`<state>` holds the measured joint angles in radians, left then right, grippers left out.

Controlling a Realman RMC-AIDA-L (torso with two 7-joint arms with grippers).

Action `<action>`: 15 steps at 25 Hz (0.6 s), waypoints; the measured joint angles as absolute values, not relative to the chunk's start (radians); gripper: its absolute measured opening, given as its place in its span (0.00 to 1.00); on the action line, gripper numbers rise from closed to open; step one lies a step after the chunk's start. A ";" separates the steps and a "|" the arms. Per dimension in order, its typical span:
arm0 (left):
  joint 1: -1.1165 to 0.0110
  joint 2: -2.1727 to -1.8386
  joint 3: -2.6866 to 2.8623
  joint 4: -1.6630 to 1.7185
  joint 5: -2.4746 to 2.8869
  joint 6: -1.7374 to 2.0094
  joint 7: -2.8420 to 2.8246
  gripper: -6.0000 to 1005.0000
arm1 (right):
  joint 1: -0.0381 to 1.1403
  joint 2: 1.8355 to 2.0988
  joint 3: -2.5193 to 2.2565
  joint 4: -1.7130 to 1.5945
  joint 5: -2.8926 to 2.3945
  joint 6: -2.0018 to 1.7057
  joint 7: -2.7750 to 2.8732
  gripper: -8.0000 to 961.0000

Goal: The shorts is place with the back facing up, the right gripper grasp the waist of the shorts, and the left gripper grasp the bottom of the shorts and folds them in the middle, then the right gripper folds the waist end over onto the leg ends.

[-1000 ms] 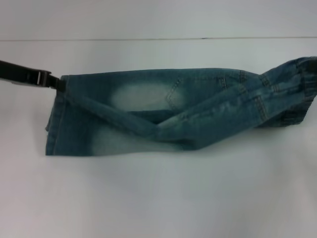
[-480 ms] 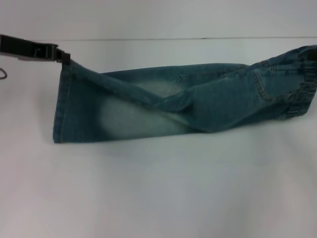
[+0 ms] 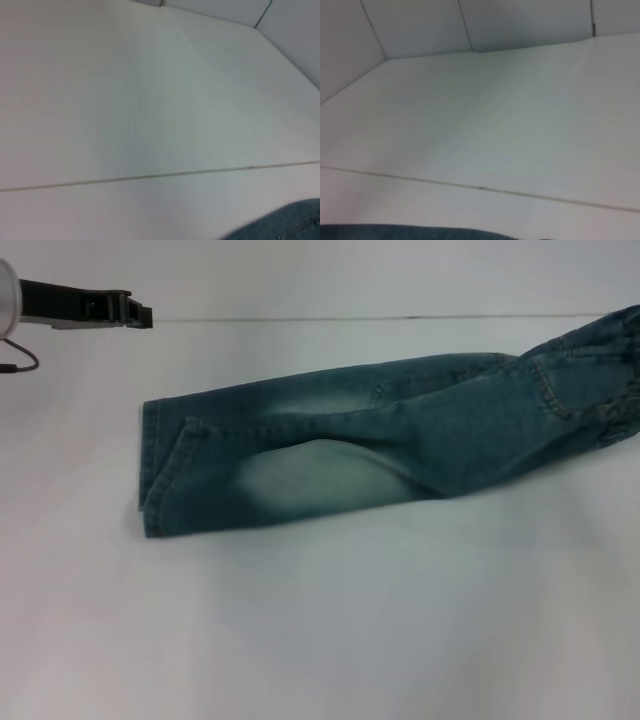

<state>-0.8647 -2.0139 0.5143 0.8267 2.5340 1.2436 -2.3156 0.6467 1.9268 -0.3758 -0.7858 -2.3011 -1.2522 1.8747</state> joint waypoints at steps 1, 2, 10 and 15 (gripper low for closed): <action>-0.865 -2.018 0.518 0.827 2.533 1.237 -2.315 0.03 | 0.647 1.927 -0.377 -0.788 -2.301 -1.249 1.873 0.11; -0.865 -2.020 0.521 0.827 2.533 1.233 -2.315 0.03 | 0.647 1.927 -0.378 -0.789 -2.300 -1.245 1.871 0.11; -0.869 -2.046 0.550 0.834 2.532 1.215 -2.316 0.03 | 0.648 1.942 -0.392 -0.779 -2.300 -1.185 1.885 0.12; -0.862 -2.072 0.551 0.868 2.530 1.203 -2.316 0.05 | 0.636 1.958 -0.400 -0.776 -2.299 -1.205 1.888 0.14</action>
